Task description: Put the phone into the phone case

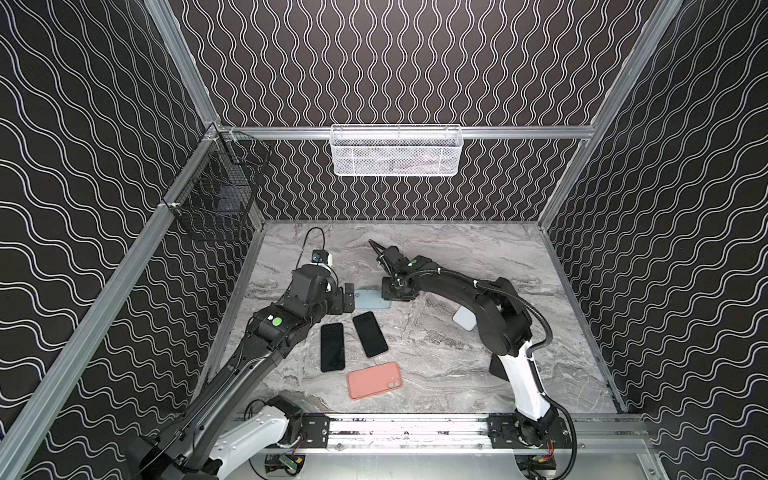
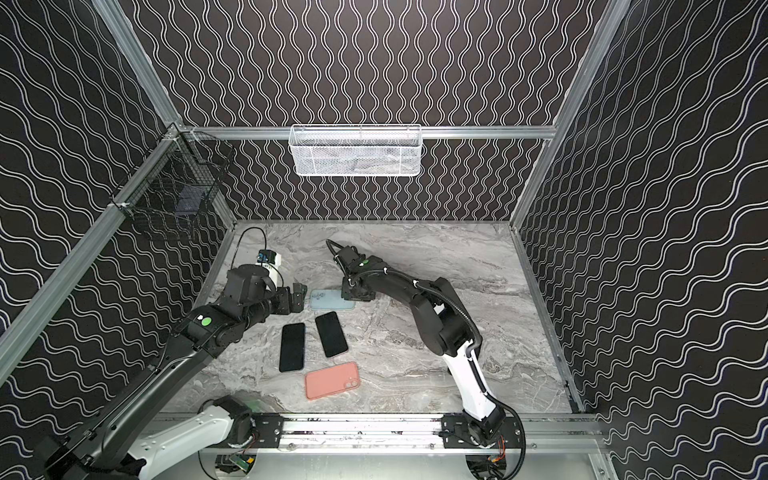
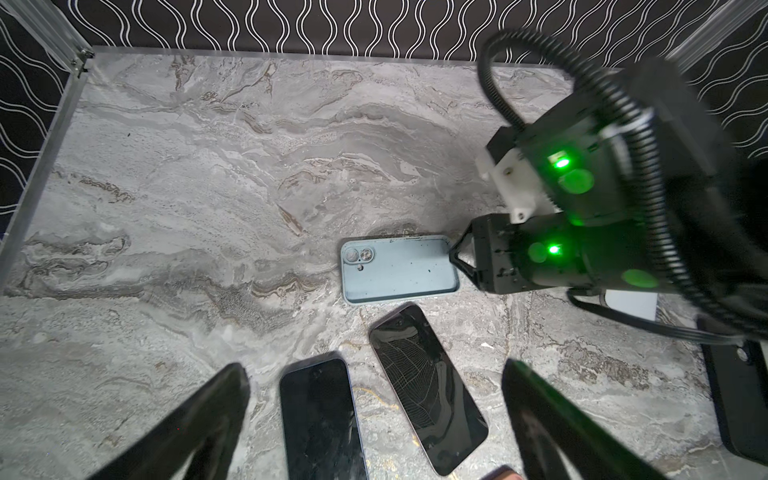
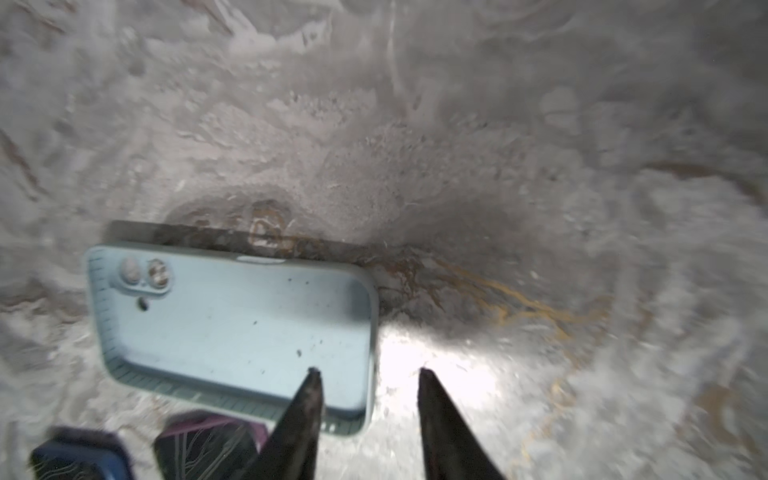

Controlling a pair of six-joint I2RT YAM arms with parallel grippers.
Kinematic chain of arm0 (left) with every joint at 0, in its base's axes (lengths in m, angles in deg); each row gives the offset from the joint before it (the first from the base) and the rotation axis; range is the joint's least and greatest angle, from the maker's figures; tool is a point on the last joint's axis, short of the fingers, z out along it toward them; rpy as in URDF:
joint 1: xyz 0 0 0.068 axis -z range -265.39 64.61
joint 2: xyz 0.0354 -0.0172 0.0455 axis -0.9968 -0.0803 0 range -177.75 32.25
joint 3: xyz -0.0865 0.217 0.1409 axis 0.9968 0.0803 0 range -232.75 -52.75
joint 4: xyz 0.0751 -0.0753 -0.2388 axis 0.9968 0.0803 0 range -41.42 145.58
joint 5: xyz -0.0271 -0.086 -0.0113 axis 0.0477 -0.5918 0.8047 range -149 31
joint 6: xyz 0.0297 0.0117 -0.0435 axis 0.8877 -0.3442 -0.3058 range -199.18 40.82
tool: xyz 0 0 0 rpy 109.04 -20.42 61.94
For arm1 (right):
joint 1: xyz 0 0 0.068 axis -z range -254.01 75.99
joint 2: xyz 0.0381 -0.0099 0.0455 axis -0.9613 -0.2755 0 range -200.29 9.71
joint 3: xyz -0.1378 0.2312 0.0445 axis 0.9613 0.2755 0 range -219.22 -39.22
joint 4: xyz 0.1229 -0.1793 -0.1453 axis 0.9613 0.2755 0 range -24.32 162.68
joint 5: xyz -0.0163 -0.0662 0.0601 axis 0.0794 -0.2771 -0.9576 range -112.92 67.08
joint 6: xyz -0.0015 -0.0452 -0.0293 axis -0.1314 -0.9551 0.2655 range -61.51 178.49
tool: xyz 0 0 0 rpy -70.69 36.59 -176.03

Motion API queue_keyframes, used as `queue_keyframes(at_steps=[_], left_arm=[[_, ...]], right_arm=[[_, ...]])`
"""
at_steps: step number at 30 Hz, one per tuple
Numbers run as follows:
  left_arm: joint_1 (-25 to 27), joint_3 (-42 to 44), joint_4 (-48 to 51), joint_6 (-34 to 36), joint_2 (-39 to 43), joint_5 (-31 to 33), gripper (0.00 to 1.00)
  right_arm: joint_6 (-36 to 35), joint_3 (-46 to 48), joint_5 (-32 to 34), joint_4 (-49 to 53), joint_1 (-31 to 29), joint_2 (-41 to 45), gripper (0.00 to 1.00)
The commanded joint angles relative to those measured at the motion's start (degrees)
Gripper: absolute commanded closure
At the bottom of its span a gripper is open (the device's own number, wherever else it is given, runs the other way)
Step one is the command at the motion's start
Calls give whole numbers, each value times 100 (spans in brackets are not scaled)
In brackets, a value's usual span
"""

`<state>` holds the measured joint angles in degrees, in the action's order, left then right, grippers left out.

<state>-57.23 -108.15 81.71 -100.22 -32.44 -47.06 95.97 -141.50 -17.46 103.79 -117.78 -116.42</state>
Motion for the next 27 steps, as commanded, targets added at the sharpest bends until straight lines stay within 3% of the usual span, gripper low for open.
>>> queue_keyframes(at_steps=[1,6,11,14,16,19,27], left_arm=[[-9,29,-183,-44,17,-60,1],[-12,-10,-478,21,-62,-847,1],[3,125,-835,51,-55,-1411,1],[105,257,-1216,-23,-108,-1981,1],[317,90,-1151,-65,-382,-2137,1],[726,-173,-948,-23,-824,-2049,1],[964,-151,-1387,-692,-1460,-2249,1]], right_arm=[[-4,61,320,231,67,432,49],[-82,1193,496,-50,540,1681,37],[-47,2824,49,-365,1653,3240,31],[-45,3648,-197,-613,2365,3850,20],[-64,4045,-280,-753,2685,4049,9],[-94,4395,-418,-965,2952,4079,1],[-11,5007,-737,-1548,3294,3805,0]])
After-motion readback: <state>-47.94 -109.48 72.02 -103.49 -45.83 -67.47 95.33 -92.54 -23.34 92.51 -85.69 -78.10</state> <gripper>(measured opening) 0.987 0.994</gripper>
